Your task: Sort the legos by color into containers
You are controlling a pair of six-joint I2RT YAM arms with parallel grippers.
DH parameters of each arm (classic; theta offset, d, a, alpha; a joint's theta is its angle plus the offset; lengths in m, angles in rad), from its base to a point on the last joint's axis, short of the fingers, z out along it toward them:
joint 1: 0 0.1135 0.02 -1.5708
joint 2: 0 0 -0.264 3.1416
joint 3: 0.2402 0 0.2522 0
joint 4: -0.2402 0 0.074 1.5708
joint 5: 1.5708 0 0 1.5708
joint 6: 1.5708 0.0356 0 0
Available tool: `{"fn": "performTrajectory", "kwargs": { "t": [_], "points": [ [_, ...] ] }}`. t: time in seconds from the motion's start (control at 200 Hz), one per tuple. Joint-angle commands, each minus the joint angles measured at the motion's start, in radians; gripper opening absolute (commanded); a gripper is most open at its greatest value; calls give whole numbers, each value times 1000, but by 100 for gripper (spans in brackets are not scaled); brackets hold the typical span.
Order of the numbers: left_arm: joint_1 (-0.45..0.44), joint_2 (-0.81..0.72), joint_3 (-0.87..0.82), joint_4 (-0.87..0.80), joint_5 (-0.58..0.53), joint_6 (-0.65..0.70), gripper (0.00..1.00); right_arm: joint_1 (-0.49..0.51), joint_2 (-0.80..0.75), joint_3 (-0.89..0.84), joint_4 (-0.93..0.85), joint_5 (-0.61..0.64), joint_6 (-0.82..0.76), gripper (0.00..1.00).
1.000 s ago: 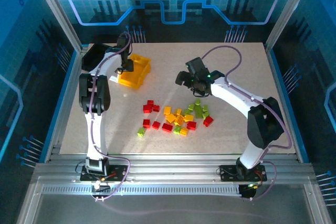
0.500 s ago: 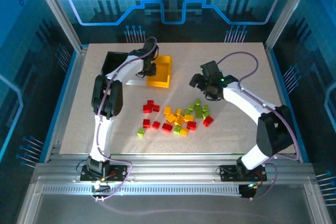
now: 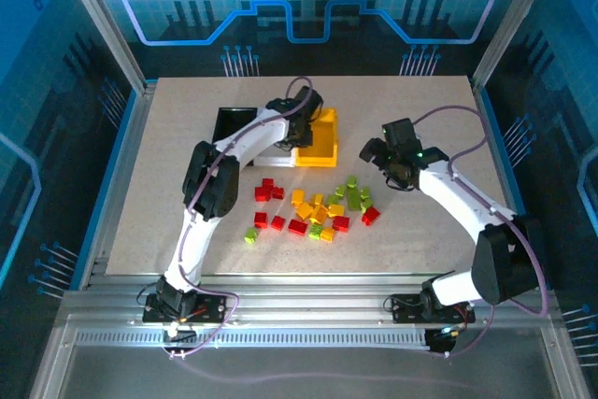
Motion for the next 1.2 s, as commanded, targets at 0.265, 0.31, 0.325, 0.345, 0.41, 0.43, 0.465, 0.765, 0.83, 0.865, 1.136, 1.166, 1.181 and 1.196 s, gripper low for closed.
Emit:
{"fn": "performTrajectory", "kwargs": {
  "t": [0.265, 0.31, 0.325, 0.345, 0.41, 0.43, 0.465, 0.765, 0.83, 0.865, 1.136, 1.166, 1.181, 1.196],
  "points": [
    [-90, 90, 136, -52, -38, -222, 6, -62, -109, -84, -11, 2, -19, 94],
    [-96, 97, 147, -52, -34, -231, 6, -70, -116, -92, -10, -3, -20, 94],
    [-98, 101, 152, -52, -32, -232, 6, -71, -119, -95, -10, -4, -20, 94],
    [-101, 106, 161, -54, -30, -232, 6, -73, -123, -99, -9, -4, -19, 94],
    [-110, 124, 190, -65, -28, -227, 7, -79, -129, -107, -7, -9, -22, 94],
    [-113, 128, 196, -66, -29, -226, 6, -82, -132, -109, -9, -10, -24, 94],
    [-118, 130, 199, -63, -32, -224, 7, -85, -134, -111, -9, -11, -25, 94],
    [-144, 113, 180, -49, -33, -190, 43, -97, -147, -139, -5, -32, -35, 94],
    [-146, 87, 157, -30, -29, -187, 53, -98, -146, -134, -13, -36, -43, 94],
    [-149, 69, 142, -15, -27, -187, 59, -97, -148, -133, -16, -37, -48, 94],
    [-151, -149, 61, 94, -3, -148, 99, -87, -161, -132, -102, -79, -93, 92],
    [-153, -187, 38, 112, 1, -144, 99, -85, -164, -136, -118, -86, -99, 92],
    [-153, -209, 24, 124, 2, -141, 99, -84, -168, -138, -127, -89, -101, 92],
    [-155, -231, 5, 138, 4, -138, 99, -83, -170, -140, -133, -94, -104, 92]
  ]
}}
